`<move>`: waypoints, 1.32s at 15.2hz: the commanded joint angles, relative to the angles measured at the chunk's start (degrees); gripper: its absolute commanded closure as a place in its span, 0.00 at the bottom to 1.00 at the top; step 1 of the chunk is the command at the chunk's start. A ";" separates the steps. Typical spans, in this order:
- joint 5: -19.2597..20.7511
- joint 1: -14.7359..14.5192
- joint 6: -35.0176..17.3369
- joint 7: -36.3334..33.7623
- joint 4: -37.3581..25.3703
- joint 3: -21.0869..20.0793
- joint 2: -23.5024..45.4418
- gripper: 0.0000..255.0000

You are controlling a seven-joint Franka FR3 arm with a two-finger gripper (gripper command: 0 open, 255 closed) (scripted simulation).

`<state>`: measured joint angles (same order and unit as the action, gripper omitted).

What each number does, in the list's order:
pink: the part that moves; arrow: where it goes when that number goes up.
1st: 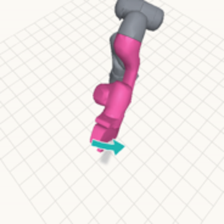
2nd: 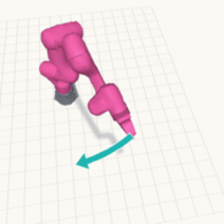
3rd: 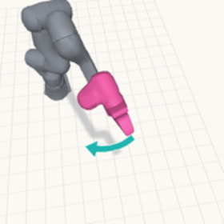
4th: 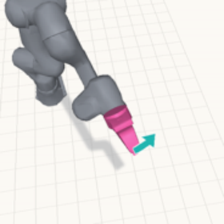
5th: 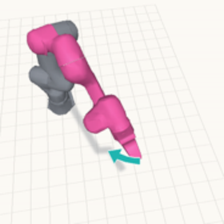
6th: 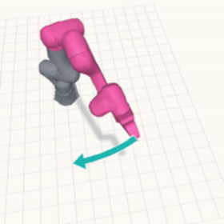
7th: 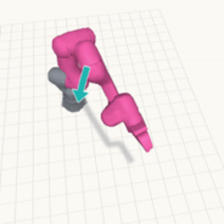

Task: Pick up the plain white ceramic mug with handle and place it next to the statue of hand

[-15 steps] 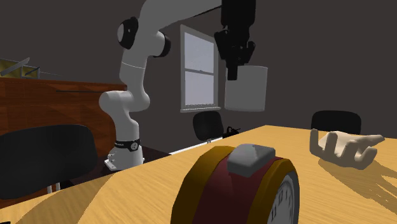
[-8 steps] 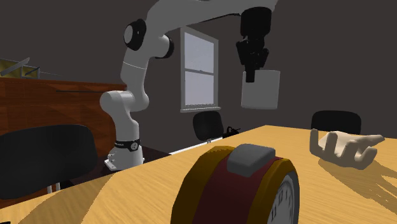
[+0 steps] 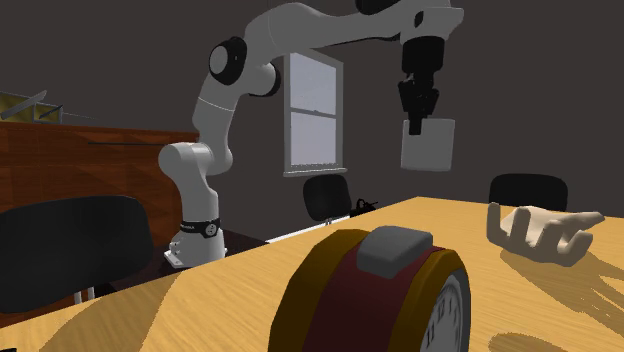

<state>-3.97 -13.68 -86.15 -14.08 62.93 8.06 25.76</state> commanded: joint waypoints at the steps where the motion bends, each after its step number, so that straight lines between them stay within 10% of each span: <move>1: 0.09 -0.66 -1.30 -0.82 1.35 -0.20 -0.10 1.00; 20: 0.24 -1.40 -17.02 -0.53 18.97 -0.30 -1.99 1.00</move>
<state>-3.74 -15.04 -102.39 -14.64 81.00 7.76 23.94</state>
